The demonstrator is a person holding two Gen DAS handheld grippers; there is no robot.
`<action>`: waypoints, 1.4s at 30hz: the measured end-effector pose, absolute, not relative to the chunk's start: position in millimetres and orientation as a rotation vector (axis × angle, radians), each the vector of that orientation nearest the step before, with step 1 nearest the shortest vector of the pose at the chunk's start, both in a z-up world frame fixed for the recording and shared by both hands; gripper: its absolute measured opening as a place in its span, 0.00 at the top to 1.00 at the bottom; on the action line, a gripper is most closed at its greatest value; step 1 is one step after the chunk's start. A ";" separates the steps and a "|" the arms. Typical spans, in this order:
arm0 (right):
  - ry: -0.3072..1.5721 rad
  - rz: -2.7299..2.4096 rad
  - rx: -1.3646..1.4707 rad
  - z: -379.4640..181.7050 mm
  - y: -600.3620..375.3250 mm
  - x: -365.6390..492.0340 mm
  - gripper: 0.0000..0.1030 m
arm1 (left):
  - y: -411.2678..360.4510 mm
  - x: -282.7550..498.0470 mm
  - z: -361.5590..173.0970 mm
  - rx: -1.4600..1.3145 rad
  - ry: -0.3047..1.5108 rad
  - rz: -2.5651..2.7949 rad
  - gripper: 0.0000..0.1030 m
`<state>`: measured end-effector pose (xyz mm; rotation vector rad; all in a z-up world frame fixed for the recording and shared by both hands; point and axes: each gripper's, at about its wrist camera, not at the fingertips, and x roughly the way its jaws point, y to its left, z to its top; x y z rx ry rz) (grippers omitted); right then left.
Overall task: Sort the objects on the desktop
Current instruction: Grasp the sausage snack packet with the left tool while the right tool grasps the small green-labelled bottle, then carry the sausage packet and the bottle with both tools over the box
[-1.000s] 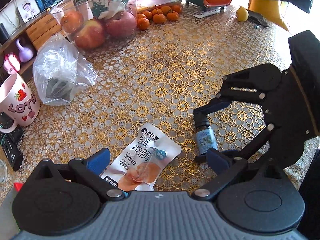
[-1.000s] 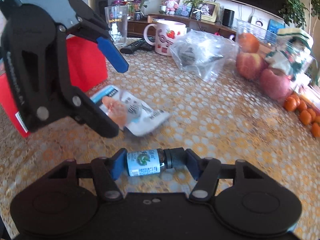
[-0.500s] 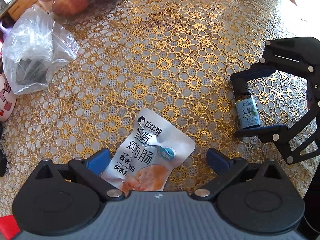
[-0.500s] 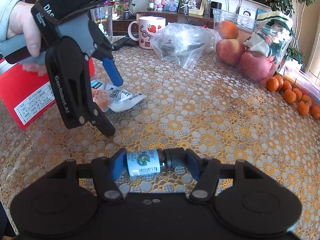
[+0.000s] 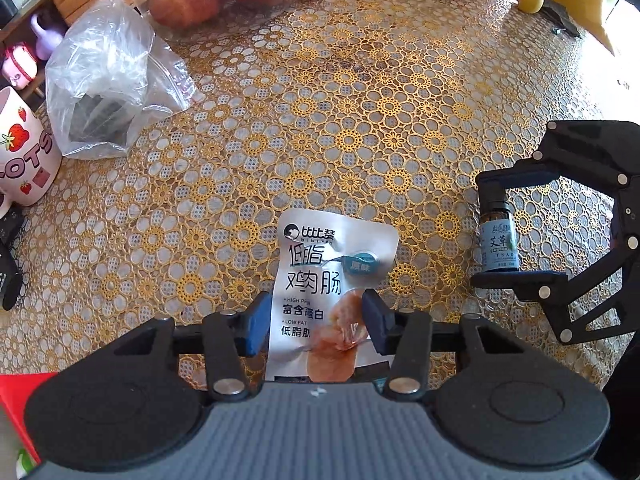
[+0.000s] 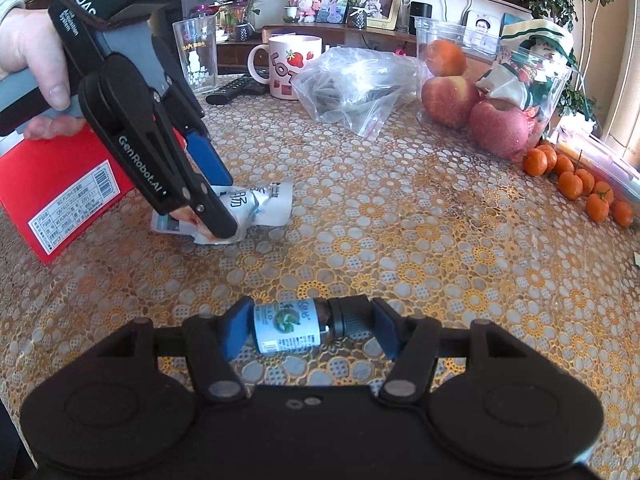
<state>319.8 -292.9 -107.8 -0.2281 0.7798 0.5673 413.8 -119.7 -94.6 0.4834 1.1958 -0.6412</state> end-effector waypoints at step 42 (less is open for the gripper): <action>0.680 0.570 -0.306 15.4 -250.9 225.8 0.40 | -65.0 264.6 26.6 0.272 0.919 -0.589 0.68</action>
